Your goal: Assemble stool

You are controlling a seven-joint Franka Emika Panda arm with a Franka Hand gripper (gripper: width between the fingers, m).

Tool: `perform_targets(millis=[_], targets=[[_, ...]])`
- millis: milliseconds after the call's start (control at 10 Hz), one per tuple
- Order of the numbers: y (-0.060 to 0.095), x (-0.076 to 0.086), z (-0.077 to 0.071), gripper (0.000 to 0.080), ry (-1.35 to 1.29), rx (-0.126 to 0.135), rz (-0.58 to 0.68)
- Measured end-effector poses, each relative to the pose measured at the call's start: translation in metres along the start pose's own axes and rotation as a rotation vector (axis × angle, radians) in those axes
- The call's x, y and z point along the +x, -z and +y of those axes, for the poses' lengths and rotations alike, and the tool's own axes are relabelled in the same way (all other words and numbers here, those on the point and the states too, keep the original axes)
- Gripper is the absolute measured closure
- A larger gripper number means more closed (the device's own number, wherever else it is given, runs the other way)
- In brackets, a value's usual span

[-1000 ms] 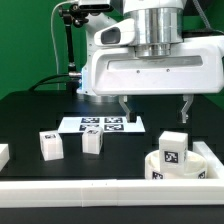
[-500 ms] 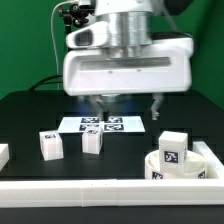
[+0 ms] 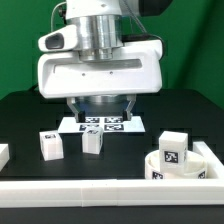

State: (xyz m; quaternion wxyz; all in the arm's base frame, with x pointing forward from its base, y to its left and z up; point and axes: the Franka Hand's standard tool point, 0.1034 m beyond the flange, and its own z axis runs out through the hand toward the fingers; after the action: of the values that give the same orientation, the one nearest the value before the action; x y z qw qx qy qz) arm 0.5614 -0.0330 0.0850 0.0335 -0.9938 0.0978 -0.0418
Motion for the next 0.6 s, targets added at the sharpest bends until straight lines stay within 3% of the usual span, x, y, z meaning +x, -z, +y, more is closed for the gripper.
perform_targets(millis=[200, 500, 600], targets=[[-0.001, -0.001, 0.003, 0.0150, -0.005, -0.001, -0.003], [-0.025, -0.028, 0.031, 0.0150, -0.122, -0.012, -0.111], [-0.031, -0.030, 0.036, 0.0150, -0.127, -0.017, -0.111]])
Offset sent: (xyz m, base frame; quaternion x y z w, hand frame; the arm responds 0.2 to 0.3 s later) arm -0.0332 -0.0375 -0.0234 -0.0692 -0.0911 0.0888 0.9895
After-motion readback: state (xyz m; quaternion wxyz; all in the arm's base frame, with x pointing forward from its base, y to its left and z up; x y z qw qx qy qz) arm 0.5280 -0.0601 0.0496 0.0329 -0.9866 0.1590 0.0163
